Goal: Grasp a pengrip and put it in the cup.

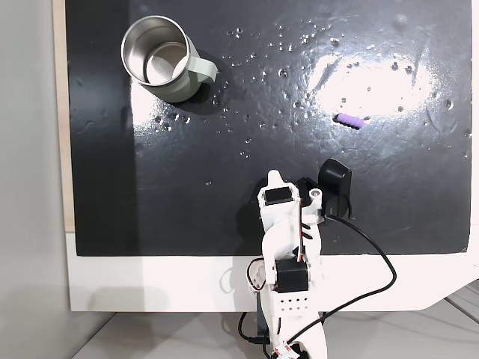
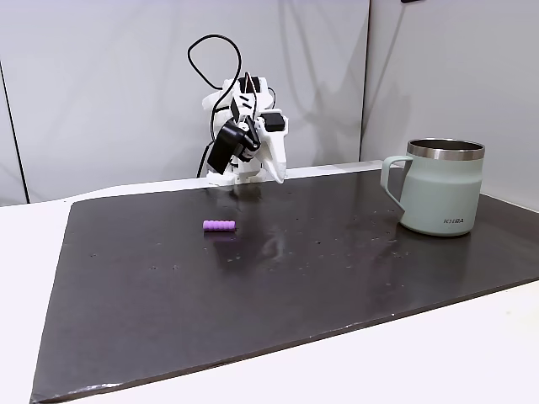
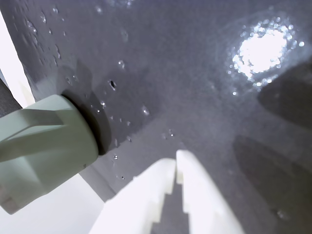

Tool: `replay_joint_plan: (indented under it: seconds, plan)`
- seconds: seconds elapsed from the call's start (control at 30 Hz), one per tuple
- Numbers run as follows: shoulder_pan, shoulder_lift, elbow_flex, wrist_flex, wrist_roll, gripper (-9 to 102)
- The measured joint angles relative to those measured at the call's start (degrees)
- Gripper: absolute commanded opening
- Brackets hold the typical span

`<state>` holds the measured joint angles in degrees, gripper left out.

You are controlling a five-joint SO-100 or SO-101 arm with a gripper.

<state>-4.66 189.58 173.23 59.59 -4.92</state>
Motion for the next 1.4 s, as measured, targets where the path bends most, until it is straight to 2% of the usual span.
replay_joint_plan:
  seconds: [0.43,0.7,0.93,1.13,1.3,1.4]
  plan:
    - [-1.5,0.0,0.0,0.0,-0.7,0]
    - [1.7,-1.7,-4.3,-3.3,-6.0,0]
    - [6.9,-30.1,-21.8,-10.8,-5.0,1]
    - [13.7,-52.4,-33.2,-14.0,-1.7,11]
    - [17.9,-67.3,-43.3,-13.1,-0.5,26]
    - [20.0,-71.8,-47.4,-12.0,-0.5,26]
